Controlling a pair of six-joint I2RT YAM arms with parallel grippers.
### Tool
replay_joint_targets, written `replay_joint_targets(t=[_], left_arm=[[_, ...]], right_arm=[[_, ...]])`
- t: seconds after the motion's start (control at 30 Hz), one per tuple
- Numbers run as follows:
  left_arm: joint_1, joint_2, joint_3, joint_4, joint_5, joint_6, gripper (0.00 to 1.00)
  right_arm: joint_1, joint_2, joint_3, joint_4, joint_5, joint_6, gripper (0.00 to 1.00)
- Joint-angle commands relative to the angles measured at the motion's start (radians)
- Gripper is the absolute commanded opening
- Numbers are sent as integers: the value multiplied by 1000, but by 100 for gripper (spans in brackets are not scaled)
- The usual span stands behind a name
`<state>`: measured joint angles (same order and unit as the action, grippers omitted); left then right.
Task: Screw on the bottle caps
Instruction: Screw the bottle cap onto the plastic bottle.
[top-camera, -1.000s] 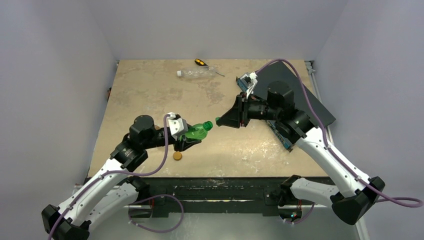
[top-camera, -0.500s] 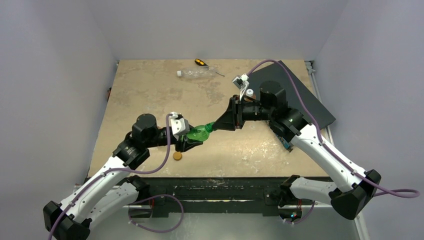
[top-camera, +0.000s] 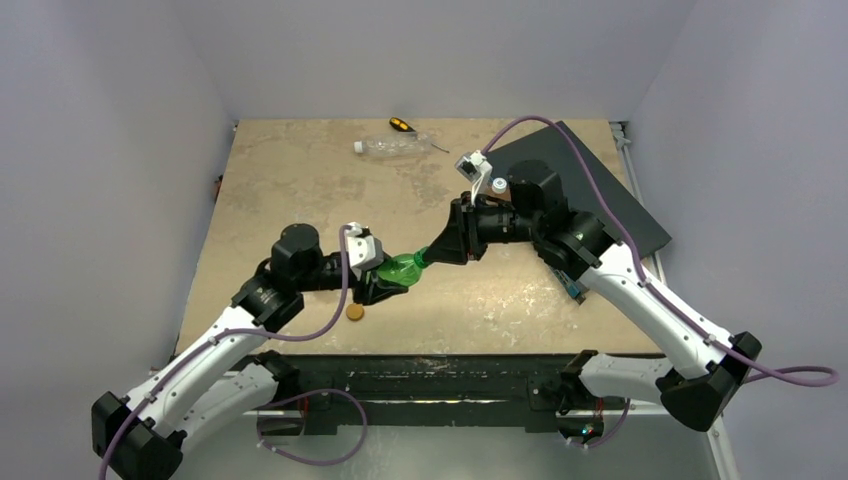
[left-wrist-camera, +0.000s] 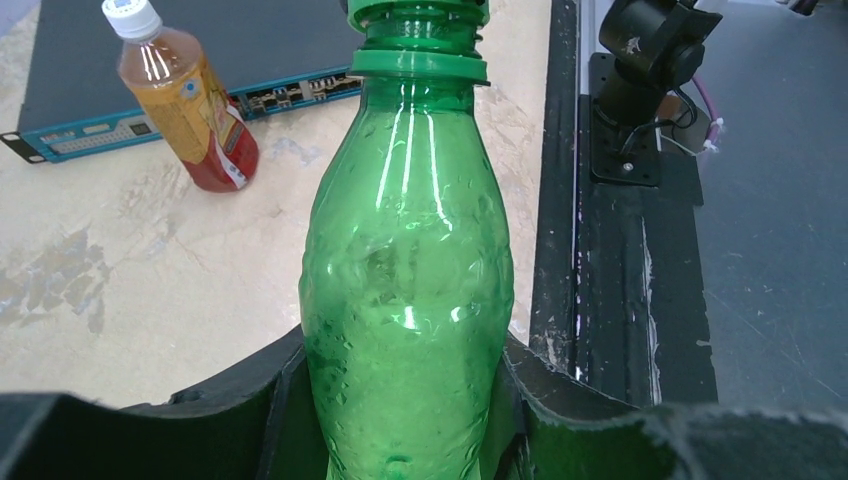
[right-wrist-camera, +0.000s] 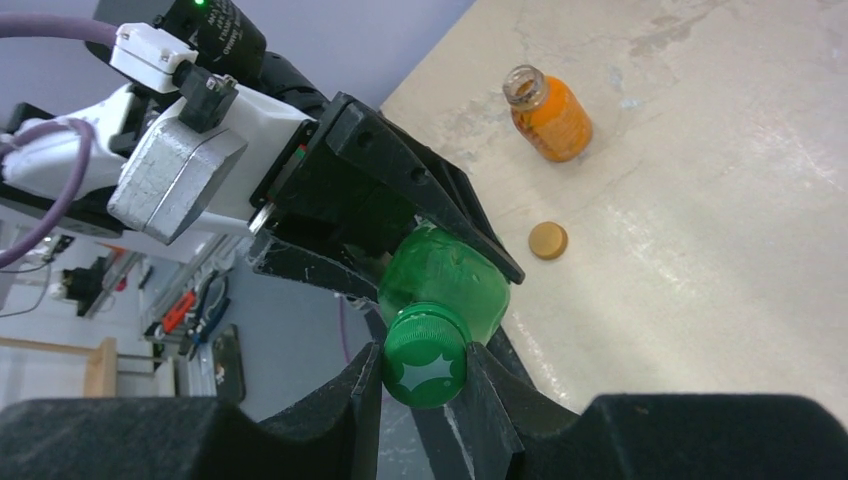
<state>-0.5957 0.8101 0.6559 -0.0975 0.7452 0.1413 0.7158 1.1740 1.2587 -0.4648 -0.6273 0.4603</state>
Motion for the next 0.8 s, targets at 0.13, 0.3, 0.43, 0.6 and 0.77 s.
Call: replay_joint_targets(t=[0.13, 0.3, 0.43, 0.6, 0.77], left_arm=[[2, 50, 27, 67, 30, -37, 0], [-4, 63, 4, 251, 5, -131, 0], [-60, 83, 5, 317, -87, -151, 0], [-206, 132, 16, 352, -312, -72, 0], [-248, 146, -72, 574, -482, -103, 0]], right_arm=[[71, 39, 98, -145, 85, -107, 9], [74, 53, 107, -192, 81, -113, 9], [74, 84, 142, -258, 97, -107, 8], [74, 133, 196, -377, 137, -91, 6], [73, 163, 205, -427, 173, -14, 6]])
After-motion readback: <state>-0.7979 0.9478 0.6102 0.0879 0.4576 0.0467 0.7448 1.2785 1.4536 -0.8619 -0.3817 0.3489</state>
